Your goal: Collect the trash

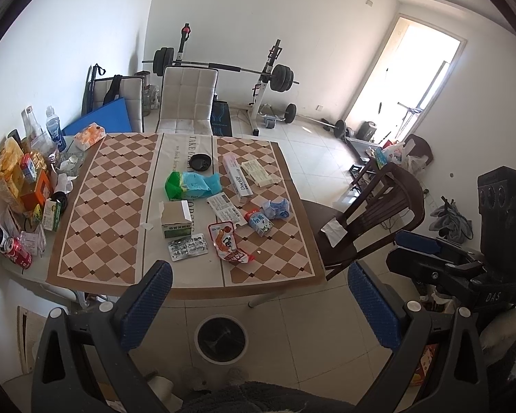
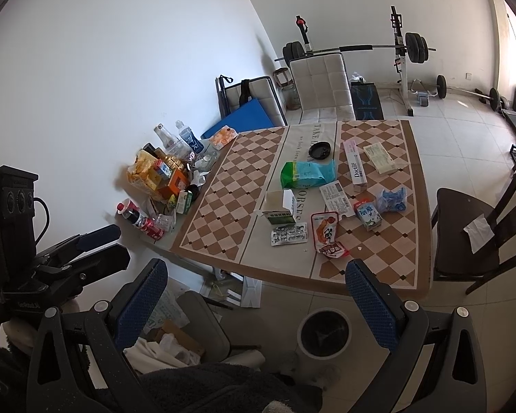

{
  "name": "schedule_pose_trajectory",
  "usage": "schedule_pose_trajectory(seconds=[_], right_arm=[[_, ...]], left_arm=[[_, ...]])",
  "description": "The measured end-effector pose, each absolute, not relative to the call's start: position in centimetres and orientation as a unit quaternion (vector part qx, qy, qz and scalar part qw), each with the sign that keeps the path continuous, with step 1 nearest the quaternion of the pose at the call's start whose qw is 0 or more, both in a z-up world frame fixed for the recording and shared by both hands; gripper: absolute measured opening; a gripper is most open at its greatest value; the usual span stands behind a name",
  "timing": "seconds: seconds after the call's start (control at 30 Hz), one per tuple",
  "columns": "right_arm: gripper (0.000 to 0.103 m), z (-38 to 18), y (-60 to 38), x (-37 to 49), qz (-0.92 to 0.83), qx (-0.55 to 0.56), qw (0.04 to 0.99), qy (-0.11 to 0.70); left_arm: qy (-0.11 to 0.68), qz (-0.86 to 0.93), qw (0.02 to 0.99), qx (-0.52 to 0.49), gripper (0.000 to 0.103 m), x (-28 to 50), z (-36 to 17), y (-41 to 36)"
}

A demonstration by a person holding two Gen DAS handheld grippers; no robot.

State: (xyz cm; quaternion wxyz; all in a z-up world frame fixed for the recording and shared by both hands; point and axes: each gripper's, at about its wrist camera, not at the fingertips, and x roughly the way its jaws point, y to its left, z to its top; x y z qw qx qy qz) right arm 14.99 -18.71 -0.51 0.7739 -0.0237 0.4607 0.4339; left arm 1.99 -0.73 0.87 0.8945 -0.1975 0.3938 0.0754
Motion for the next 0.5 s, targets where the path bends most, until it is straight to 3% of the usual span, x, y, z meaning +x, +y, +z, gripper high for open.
schedule_pose_trajectory(seconds=[0.5], right_arm=[[0.103,-0.55,-18.77,15.11,0.434,-0.024,0.774,0.461]], left_arm=[[0.392,0.076,0.895,-0.197,0.103,1.9,1.04,-0.21]])
